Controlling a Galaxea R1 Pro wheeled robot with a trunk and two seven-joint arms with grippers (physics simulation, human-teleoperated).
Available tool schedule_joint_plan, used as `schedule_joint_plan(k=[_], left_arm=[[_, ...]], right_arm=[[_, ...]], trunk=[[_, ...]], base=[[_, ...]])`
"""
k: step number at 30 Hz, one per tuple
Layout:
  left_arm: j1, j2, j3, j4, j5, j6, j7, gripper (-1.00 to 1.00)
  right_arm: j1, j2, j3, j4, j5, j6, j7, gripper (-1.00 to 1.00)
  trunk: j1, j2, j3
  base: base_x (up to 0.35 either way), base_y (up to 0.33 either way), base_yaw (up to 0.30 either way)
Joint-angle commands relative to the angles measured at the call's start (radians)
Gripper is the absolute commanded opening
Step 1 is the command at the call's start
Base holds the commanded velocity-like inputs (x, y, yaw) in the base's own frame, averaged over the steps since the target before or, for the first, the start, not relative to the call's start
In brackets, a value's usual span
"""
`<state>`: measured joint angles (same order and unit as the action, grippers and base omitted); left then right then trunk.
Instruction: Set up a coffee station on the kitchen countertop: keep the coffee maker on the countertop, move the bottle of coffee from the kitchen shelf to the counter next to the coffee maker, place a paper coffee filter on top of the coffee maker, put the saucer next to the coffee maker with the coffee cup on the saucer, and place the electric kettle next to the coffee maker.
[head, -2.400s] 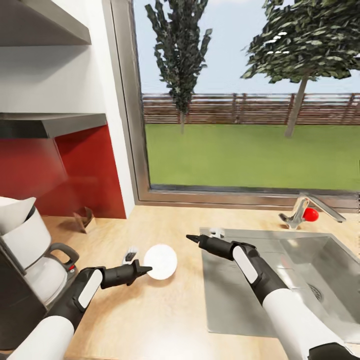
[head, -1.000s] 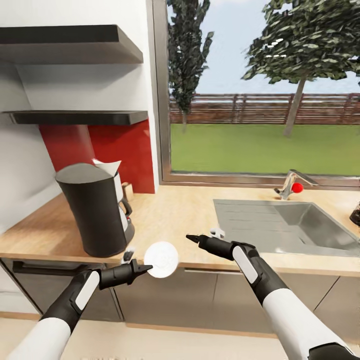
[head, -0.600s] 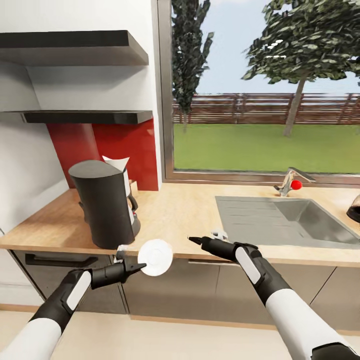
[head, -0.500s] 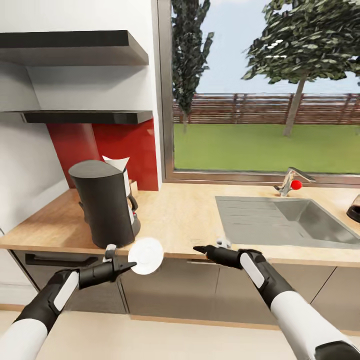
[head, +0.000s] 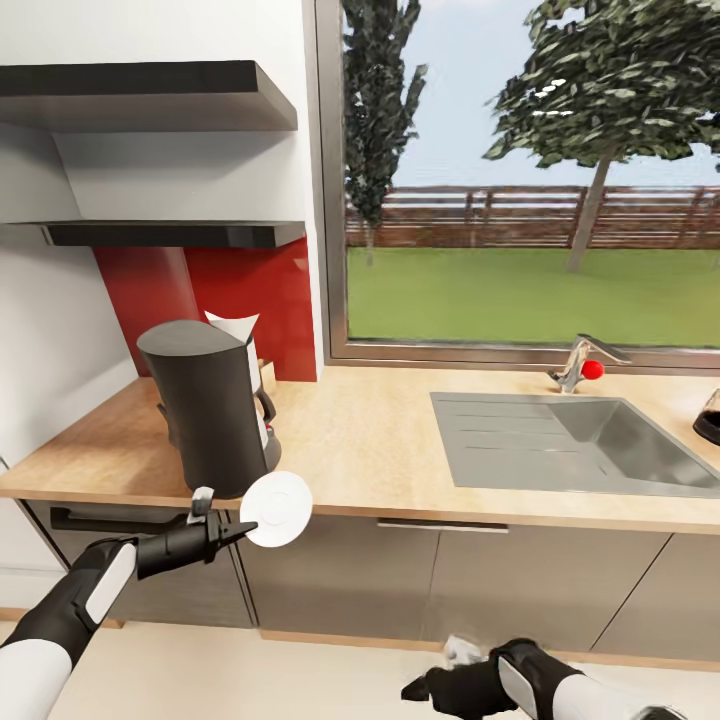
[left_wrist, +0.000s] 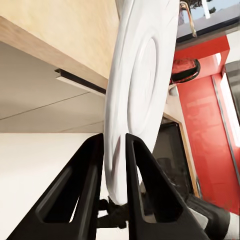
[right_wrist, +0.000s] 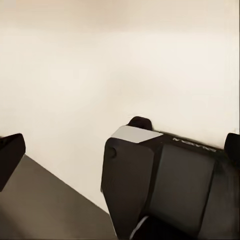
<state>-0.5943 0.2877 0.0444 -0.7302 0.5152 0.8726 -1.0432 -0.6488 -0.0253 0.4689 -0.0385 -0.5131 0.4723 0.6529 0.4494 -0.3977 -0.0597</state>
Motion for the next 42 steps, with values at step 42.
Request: schedule_joint_plan(k=[42], left_arm=[[0.085,0.098,0.016,0.0,-0.026,-0.008,-0.075,-1.0]], right_arm=[[0.182,0.163,-0.001,0.012,0.006,-0.267,-0.576,1.0]], trunk=[[0.001,-0.002,-0.002]], base=[[-0.076,0.117,0.0]])
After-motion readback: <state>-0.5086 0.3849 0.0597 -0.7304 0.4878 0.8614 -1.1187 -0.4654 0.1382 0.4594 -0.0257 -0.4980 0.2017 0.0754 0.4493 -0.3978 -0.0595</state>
